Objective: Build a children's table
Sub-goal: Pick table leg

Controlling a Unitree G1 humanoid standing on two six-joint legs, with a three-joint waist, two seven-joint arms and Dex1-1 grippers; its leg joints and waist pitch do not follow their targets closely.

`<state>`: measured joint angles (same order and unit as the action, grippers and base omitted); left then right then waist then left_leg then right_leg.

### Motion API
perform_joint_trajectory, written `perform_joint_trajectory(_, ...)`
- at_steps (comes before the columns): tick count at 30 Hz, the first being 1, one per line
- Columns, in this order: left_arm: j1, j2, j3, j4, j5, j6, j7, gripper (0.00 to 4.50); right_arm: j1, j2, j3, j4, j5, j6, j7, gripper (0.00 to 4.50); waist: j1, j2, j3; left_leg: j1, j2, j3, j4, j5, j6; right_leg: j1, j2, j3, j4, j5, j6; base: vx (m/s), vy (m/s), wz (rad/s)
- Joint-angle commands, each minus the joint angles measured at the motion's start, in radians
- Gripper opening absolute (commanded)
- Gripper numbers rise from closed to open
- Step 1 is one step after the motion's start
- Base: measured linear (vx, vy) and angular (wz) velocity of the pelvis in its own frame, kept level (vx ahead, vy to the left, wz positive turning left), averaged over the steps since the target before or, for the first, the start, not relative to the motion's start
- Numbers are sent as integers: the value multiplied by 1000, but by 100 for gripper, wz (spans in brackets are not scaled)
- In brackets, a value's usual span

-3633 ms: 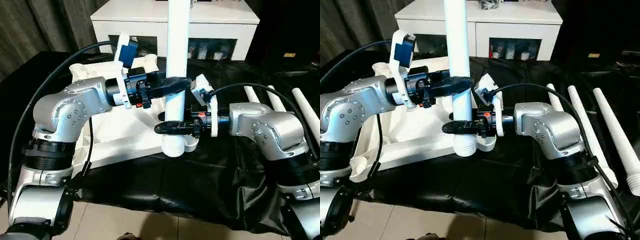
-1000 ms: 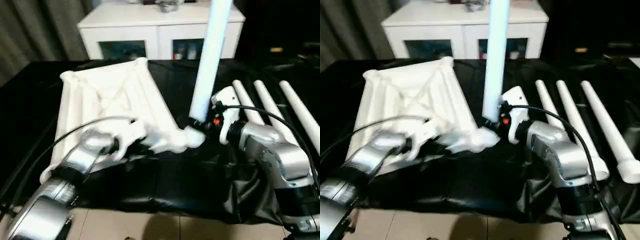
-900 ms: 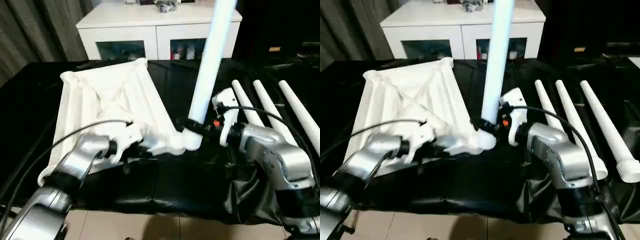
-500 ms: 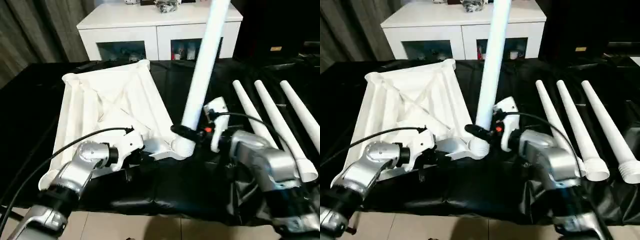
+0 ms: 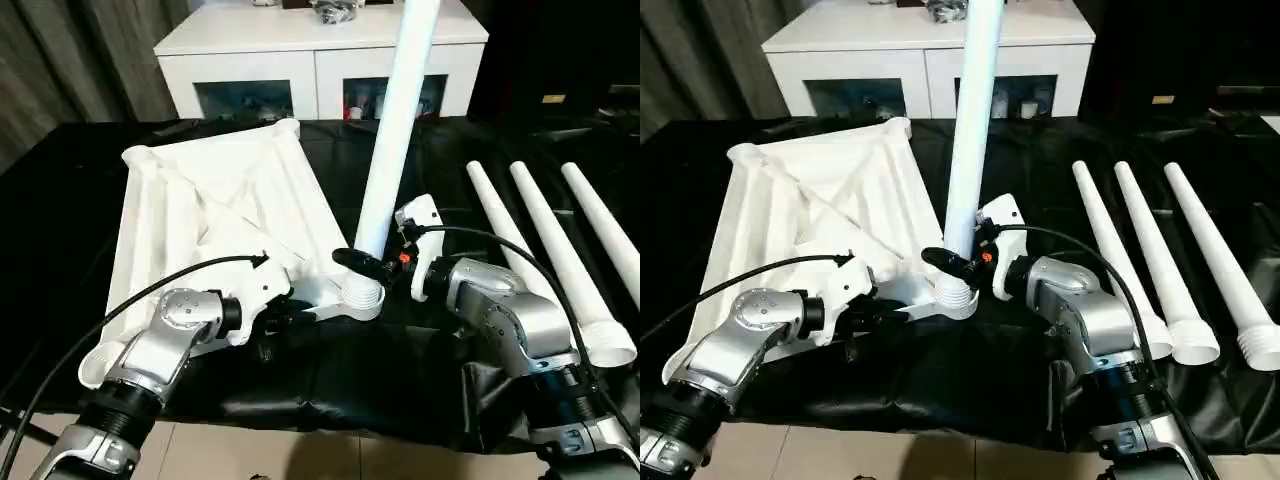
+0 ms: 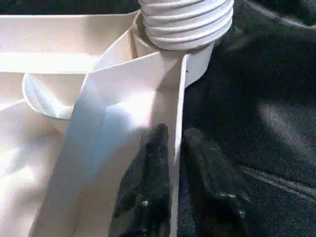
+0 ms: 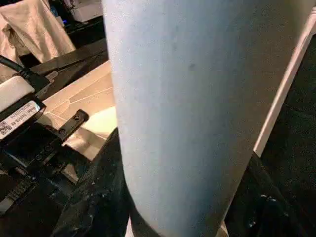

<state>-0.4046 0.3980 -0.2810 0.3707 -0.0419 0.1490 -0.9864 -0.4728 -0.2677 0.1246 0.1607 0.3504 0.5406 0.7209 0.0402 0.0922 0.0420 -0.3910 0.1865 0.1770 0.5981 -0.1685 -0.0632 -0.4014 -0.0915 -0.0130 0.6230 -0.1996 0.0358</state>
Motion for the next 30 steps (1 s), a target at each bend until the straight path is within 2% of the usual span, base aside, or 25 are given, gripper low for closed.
perform_joint_trajectory(1,10,7,-7,31,17,6,-1,103,-34,1,-12,0,-6,-17,0,186,3,-14,-63,19,22,-7,-76,-274,2,34,-28,15,-79,-190,-224,0,0,0)
perform_joint_trajectory(4,7,13,-16,45,29,11,-11,103,-44,-1,-17,13,-10,-28,1,186,2,-15,-63,20,21,-6,-76,-278,0,34,-28,15,-80,-190,-227,0,0,0)
perform_joint_trajectory(5,7,14,-14,49,28,9,-5,84,-47,-2,-20,16,-11,-32,-2,186,2,-13,-63,20,21,-6,-76,-280,-1,34,-29,15,-80,-193,-227,0,0,0)
perform_joint_trajectory(10,0,16,-9,67,26,6,2,45,-58,-4,-29,34,-18,-48,-9,186,1,-14,-61,20,21,-6,-77,-294,-5,33,-28,15,-82,-211,-222,0,0,0)
perform_joint_trajectory(15,-5,18,-14,78,26,7,-19,10,-62,-6,-16,59,-33,-63,-1,186,-2,-13,-60,20,20,-7,-79,-315,-12,32,-29,15,-84,-241,-219,0,0,0)
perform_joint_trajectory(22,-1,26,-33,67,26,20,-51,0,-57,-9,12,86,-45,-64,26,186,-4,-13,-65,19,21,-7,-76,-273,7,36,-28,14,-77,-146,-246,0,0,0)
perform_joint_trajectory(29,-3,22,-34,57,21,19,-64,0,-68,16,1,147,-49,-85,26,186,-6,-11,-63,21,23,-7,-79,-306,0,35,-29,13,-79,-177,-250,0,0,0)
perform_joint_trajectory(30,-5,20,-33,58,20,19,-64,0,-69,20,1,159,-49,-88,28,186,-7,-14,-63,21,22,-7,-79,-305,0,36,-29,13,-79,-176,-251,0,0,0)
